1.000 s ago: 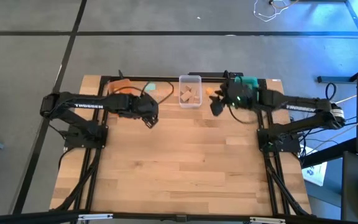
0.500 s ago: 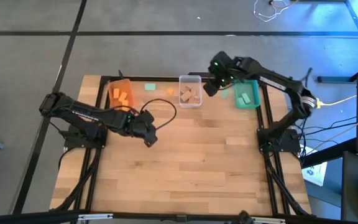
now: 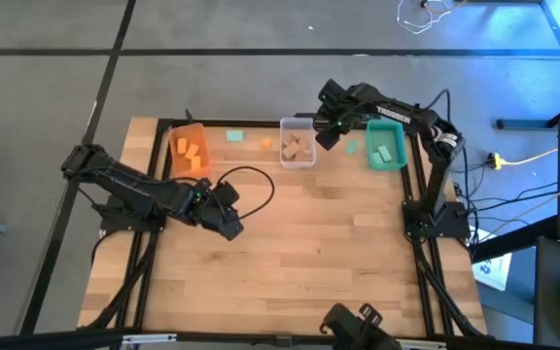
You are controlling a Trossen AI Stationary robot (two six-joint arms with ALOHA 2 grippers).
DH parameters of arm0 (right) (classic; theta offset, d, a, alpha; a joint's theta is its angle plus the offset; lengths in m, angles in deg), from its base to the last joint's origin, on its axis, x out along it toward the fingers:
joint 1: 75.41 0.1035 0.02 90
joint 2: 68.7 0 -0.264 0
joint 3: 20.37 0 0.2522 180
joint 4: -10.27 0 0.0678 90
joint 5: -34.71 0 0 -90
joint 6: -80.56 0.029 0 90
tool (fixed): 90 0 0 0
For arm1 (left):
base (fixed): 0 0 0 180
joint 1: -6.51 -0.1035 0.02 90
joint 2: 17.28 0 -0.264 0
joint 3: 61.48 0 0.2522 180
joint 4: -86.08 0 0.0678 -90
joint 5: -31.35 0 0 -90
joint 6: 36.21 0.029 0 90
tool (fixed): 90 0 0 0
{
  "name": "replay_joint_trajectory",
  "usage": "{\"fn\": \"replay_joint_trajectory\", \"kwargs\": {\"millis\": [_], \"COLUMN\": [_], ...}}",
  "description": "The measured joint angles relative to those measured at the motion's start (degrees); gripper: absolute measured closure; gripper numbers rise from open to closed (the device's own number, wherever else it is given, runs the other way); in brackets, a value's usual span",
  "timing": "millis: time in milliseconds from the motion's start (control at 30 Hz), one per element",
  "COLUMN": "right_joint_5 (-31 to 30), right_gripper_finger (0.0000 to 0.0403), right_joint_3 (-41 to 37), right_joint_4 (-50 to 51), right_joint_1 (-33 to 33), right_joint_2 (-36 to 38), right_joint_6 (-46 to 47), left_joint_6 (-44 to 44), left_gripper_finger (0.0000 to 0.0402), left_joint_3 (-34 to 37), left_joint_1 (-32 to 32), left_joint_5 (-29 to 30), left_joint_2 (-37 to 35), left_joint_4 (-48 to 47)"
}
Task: Sort & place blocks by color
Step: Put the orange block into the orange bin
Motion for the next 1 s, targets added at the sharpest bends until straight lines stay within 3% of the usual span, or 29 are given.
{"fn": "replay_joint_trajectory", "kwargs": {"millis": [567, 1000], "right_joint_5": [-0.5, -4.0], "right_gripper_finger": [0.0222, 0.0222], "right_joint_3": [0.0, 0.0], "right_joint_4": [-6.0, -8.0], "right_joint_1": [-1.0, -2.3], "right_joint_2": [-7.5, -8.0], "right_joint_6": [-6.8, -6.9], "left_joint_6": [-0.9, -0.9], "left_gripper_finger": [0.0223, 0.0223], "left_joint_3": [0.0, 0.0], "left_joint_1": [0.0, 0.2], "left_joint_5": [0.0, -0.1], "left_joint_2": [0.0, 0.0], "left_joint_4": [0.0, -0.1]}}
